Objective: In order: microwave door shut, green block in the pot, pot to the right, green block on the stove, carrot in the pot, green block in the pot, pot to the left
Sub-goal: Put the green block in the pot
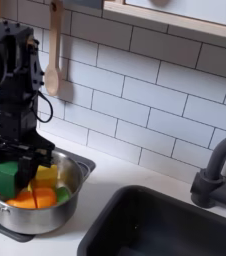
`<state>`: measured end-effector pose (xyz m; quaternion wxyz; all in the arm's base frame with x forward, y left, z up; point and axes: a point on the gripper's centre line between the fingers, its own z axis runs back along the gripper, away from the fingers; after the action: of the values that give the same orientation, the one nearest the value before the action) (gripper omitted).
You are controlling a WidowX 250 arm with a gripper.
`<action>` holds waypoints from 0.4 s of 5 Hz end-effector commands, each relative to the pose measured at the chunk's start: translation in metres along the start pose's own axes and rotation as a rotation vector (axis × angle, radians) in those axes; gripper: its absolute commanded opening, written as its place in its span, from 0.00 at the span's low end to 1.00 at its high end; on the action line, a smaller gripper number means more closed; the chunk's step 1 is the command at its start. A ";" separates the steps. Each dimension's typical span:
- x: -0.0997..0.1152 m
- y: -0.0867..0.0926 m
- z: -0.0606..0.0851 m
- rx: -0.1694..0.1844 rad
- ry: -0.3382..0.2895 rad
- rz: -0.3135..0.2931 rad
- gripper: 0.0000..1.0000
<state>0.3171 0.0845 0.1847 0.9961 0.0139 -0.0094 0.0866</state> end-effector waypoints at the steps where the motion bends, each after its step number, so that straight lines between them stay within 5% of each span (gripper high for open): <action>1: 0.004 0.003 0.002 0.010 -0.003 0.012 1.00; 2: 0.006 0.003 0.003 0.014 -0.009 -0.089 1.00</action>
<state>0.3227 0.0882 0.1905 0.9987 0.0217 -0.0174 0.0430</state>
